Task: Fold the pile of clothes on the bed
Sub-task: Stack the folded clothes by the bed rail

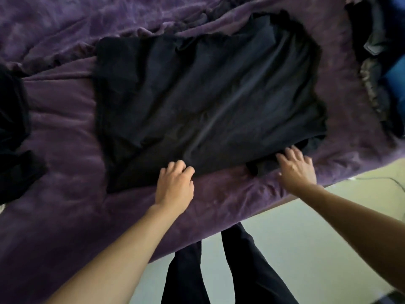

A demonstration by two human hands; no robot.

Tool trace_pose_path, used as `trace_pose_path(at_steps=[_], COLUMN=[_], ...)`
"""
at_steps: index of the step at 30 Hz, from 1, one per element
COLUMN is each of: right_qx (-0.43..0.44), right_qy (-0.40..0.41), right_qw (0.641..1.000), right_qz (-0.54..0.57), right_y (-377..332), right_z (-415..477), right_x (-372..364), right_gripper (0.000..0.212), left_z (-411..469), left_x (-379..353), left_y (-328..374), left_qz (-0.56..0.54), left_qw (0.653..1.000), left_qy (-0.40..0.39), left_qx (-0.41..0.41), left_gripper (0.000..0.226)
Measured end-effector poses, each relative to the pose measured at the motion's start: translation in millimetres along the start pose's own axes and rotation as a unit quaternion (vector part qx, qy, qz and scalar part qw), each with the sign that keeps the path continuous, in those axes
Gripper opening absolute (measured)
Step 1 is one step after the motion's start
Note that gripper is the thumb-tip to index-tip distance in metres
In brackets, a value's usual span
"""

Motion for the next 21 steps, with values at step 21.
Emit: trace_pose_path(at_steps=[21], right_qx=[0.311], right_qy=[-0.012], right_qw=[0.95], right_qz=[-0.017], right_y=[28], right_z=[-21], right_x=[-32], right_gripper=[0.057], left_z=[44], left_x=[-45], left_y=[24], left_qz=[0.192], left_qw=[0.971], left_qy=[-0.061], left_qx=[0.131], left_gripper=[0.053])
Point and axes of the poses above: each hand's wrist, its own z-axis towards the middle knuckle, its own x-axis out of the back of the hand, y = z × x, the point moved 10 cm from there along z, towards the middle knuckle, and after that the axes turned 12 degrees about -y, right-handed, at the moved point
